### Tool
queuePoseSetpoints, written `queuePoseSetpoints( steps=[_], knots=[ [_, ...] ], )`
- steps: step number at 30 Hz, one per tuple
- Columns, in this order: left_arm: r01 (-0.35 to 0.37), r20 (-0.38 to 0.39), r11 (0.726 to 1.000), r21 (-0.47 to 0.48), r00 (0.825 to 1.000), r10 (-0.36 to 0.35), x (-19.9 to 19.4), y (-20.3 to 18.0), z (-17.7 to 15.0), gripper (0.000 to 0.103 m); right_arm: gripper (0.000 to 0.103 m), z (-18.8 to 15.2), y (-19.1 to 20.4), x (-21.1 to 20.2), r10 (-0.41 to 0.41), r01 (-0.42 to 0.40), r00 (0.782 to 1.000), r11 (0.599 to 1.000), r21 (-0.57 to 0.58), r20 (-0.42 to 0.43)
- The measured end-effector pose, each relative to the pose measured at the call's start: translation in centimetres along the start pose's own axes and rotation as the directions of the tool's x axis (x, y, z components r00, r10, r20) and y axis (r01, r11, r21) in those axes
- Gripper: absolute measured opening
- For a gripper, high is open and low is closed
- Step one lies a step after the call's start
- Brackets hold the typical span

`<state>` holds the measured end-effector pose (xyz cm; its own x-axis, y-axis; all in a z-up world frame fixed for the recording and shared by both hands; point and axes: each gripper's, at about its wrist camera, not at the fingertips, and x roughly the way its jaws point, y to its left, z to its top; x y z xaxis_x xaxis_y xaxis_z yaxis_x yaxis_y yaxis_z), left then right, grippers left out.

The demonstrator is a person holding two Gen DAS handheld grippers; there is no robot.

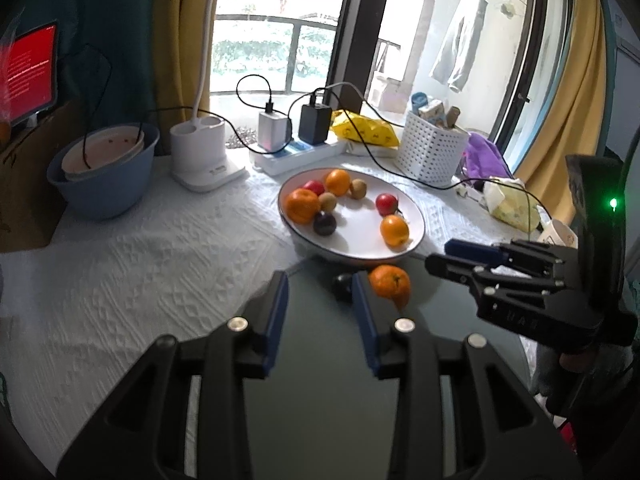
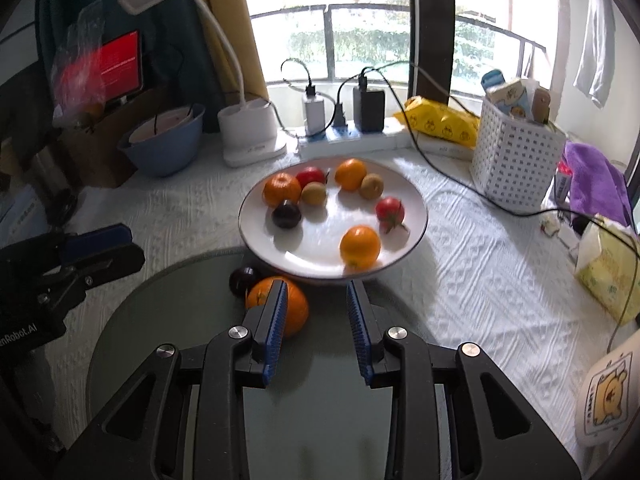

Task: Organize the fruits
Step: 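Move both open grippers back over the glass tray, then grasp the large orange with the right gripper while the left grasps a dark plum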

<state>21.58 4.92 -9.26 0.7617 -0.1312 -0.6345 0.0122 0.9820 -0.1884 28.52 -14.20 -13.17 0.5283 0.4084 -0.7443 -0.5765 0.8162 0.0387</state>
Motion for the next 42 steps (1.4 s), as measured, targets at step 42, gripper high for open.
queuePoseSetpoints(
  steps=[42],
  knots=[
    [-0.057,-0.071,0.996,-0.074,0.996,0.051,1.9,2.2,-3.0,0.043,0.047,-1.2,2.1,4.5,0.079,-0.083,0.993,0.996,-0.044,-0.088]
  ],
)
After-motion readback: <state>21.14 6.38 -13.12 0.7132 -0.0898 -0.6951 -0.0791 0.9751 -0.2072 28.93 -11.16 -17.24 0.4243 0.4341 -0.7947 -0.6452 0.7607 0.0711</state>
